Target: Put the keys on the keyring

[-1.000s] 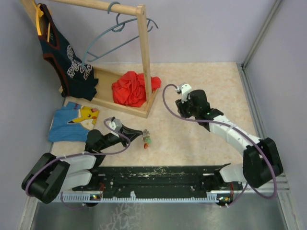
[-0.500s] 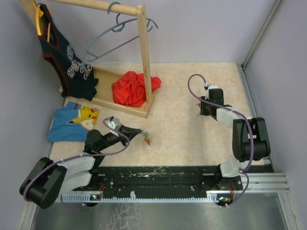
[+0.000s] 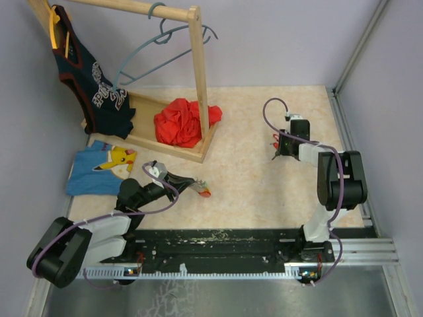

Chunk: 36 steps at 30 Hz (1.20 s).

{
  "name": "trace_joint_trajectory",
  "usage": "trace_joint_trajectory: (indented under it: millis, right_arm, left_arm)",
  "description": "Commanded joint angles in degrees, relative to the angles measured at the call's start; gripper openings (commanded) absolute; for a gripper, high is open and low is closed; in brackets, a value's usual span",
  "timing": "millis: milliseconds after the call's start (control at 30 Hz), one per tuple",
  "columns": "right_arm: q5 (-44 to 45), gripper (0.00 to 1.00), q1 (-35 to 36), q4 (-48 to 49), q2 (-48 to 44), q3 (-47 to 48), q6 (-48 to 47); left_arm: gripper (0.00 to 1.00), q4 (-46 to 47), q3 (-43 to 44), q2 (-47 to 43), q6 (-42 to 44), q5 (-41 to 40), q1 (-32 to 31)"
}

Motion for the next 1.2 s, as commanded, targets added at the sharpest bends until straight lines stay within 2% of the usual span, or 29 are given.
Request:
trace_joint_trajectory:
  millis: [0,300,467,633,800,1033,1167]
  right_arm:
    - [-1.9,0.31,-0.7,2.0,1.3,2.8,1.2]
    - [-4.0,0.17,-0.7,0.6,-0.3,1.9,1.1]
    - [-6.9,0.02,-0.7,-0.4,-1.6,1.4,0.5]
    - [-8.9,0.00,1.3,-0.7,-4.6,-0.1,0.0]
    - [-8.0,0.00,7.7,-4.0,-9.0,-0.3,-3.2]
    - [-4.4,0.00,21.3,-8.0,-15.2,-1.8,-9.6]
    - [-6.2,0.00,26.8,-7.9,-18.0,-4.3,-11.9]
  left_arm:
    - [0.01,0.4,0.7,-0.3,0.8,0.0,0.4]
    - [0.01,0.4,0.9,0.2,0.8,0.4,0.4]
    - [0.01,0.3,1.1,0.8,0.9,0.7,0.4]
    - [0.01,0.3,1.5,1.9,1.1,1.5,0.3]
    - [0.01,-0.1,2.0,2.7,1.6,2.6,0.4]
    - [0.01,-0.8,2.5,3.0,2.5,4.0,0.4]
    - [0.01,-1.1,2.3,2.5,2.9,4.8,0.4]
